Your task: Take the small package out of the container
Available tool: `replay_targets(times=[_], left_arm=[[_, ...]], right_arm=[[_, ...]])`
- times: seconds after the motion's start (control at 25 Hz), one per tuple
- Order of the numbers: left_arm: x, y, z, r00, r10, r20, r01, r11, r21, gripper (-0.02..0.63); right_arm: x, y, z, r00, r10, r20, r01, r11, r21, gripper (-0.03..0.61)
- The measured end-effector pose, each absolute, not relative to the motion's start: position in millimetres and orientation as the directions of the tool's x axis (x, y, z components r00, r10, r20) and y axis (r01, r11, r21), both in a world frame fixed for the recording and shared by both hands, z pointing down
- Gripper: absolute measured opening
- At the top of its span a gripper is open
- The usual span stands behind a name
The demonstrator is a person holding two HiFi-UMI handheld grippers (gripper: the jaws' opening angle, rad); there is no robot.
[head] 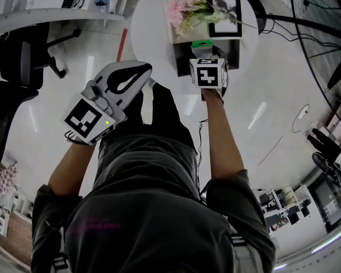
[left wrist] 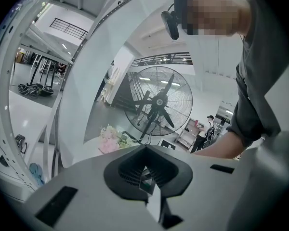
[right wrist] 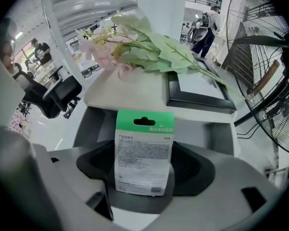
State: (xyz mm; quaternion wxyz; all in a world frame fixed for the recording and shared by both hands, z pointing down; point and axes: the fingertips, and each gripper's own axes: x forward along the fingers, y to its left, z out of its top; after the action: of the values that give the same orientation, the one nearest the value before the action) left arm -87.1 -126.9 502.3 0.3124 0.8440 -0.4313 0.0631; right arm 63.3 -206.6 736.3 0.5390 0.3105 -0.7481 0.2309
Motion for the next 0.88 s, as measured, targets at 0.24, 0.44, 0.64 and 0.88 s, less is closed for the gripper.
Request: replay_targets(times=[0.24, 0.44, 0.64, 0.88], left_arm=[[-85.3, -124.9, 491.0, 0.628, -0.689, 0.362, -0.763, -0.455, 0.459, 0.015], [-81.1, -134.1, 467.8, 0.638, -0.714, 0.288, -0.756, -0.512, 0.408, 0.015], [-74.0, -124.6, 458.7, 0.656, -0.679, 0.328, -0.745, -0.515, 0.423, 0.015], [-67.4, -122.9, 434.0, 0.666, -0.679, 0.308, -0.739, -0.546, 0.393, 0.015]], right_arm=[[60.5, -199.9, 714.8, -0.254, -0.248, 0.935, -0.732, 0.681, -0.018, 0.356], [62.9, -208.9, 688.1, -0.287, -0.312, 0.906, -0.746, 0.666, -0.007, 0.356], [64.8, -212.7, 654.4, -0.327, -0.371, 0.87, -0.757, 0.653, -0.006, 0.356], [66.5, -209.7, 611.0, -0.368, -0.429, 0.825, -0.762, 0.648, -0.002, 0.356]])
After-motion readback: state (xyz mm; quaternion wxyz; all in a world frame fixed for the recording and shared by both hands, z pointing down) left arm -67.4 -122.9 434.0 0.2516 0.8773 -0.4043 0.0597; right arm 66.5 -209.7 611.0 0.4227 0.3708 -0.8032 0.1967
